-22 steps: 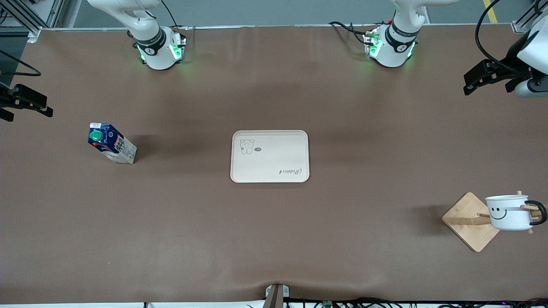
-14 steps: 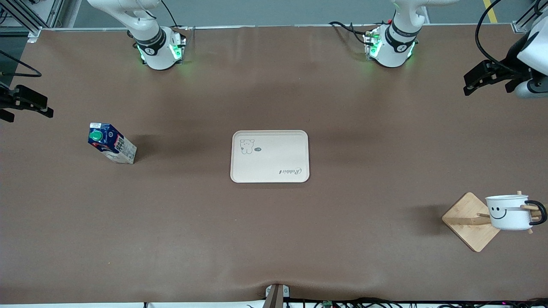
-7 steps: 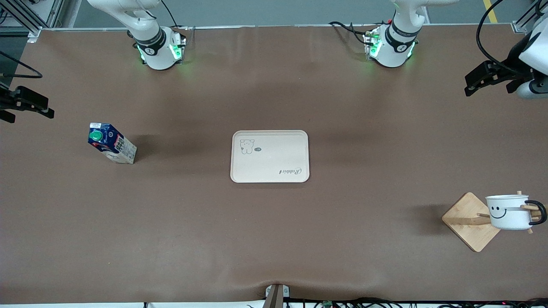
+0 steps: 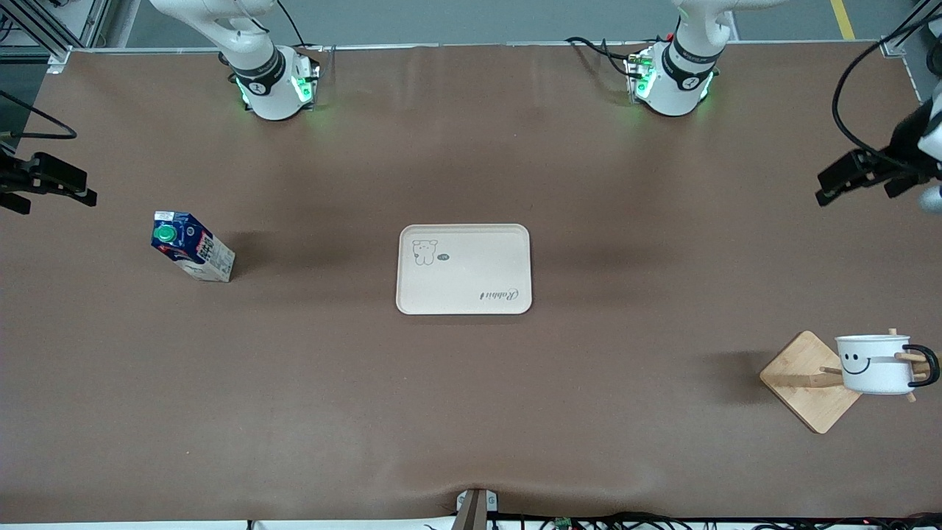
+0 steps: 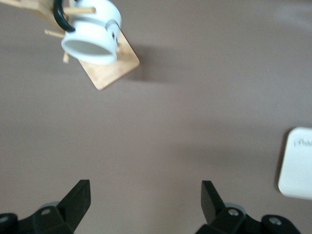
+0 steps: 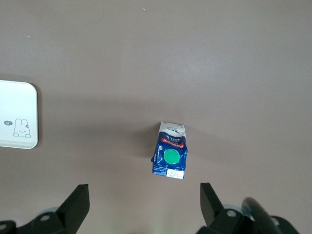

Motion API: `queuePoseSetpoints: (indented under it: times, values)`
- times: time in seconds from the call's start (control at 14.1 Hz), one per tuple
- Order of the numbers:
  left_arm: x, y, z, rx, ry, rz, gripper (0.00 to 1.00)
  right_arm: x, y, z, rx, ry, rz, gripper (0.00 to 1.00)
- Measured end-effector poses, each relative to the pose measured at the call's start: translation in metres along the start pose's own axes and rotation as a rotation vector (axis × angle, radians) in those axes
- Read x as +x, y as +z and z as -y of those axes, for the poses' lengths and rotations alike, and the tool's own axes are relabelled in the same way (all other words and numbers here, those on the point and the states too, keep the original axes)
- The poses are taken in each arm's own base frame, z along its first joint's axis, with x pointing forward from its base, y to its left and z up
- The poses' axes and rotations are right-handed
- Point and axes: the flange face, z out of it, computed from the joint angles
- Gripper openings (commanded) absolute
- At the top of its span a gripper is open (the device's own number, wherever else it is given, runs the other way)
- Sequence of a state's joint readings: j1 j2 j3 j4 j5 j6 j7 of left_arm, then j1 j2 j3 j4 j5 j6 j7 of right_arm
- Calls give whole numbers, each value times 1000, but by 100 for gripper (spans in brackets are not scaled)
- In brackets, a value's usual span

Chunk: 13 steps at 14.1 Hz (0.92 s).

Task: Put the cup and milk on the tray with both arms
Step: 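Reach the right gripper to the milk carton while the left gripper reaches the mug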

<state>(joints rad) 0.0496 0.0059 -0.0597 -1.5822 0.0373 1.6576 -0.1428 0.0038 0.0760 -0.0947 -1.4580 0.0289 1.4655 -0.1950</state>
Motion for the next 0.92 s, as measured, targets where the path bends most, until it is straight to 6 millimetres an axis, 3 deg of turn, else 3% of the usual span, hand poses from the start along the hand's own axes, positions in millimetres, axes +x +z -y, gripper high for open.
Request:
queuePoseSetpoints:
  times: [0.21, 0.5, 0.71, 0.92]
  values:
    - [19, 35, 23, -9, -41, -91, 100, 4, 6, 1, 1, -2, 10, 100]
    - [34, 98, 46, -18, -81, -193, 100, 10, 17, 4, 7, -8, 36, 100]
    - [41, 141, 69, -20, -118, -248, 100, 27, 51, 8, 14, -19, 100, 100]
    - [49, 162, 77, -23, -131, -286, 100, 41, 98, -1, 24, -4, 190, 100]
